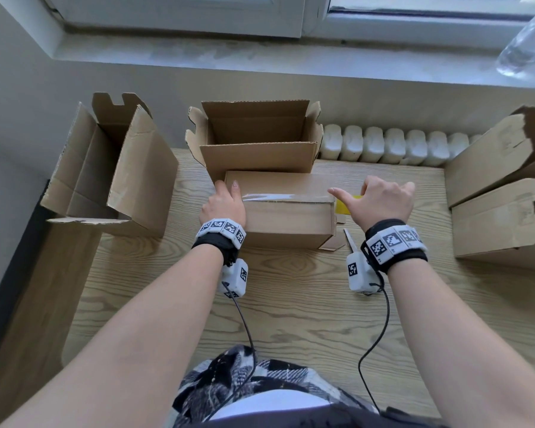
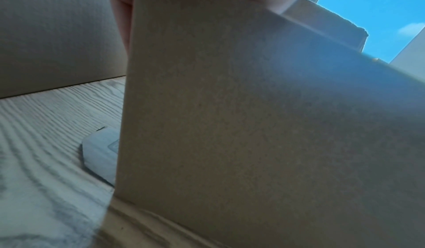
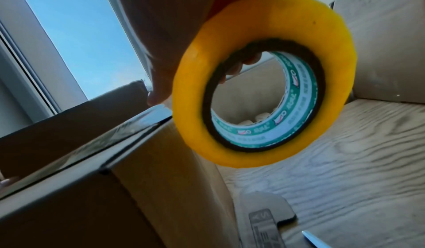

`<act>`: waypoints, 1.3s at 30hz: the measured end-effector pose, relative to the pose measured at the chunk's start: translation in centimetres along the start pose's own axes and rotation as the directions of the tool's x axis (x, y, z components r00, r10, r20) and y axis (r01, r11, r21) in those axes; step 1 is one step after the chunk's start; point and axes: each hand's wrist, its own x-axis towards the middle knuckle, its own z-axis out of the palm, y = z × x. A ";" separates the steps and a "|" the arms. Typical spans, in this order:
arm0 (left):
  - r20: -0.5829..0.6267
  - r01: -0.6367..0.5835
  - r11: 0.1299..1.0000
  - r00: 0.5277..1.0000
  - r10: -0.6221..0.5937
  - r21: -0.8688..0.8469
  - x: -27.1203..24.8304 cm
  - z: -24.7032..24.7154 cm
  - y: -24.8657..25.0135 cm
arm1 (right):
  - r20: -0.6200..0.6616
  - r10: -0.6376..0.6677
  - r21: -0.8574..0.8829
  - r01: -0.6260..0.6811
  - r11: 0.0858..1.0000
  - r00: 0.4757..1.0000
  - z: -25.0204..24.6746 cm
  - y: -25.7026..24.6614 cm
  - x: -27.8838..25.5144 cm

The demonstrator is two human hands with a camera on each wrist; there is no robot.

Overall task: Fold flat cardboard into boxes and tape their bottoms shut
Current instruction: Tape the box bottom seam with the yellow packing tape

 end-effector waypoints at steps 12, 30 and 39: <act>-0.006 0.006 0.996 1.000 -0.005 0.092 -0.1 0.1 0.4 | 0.117 -0.029 0.027 0.026 0.999 0.993 1.8 0.5 0.8; -0.061 -0.001 0.941 0.998 0.023 0.337 -1.7 2.3 3.7 | 0.210 -0.078 -0.013 0.083 0.997 0.975 2.4 0.6 1.8; 0.088 -0.282 0.883 0.959 0.269 0.374 -4.3 3.6 7.1 | 0.172 -0.090 -0.006 0.092 0.996 0.981 3.1 0.5 1.7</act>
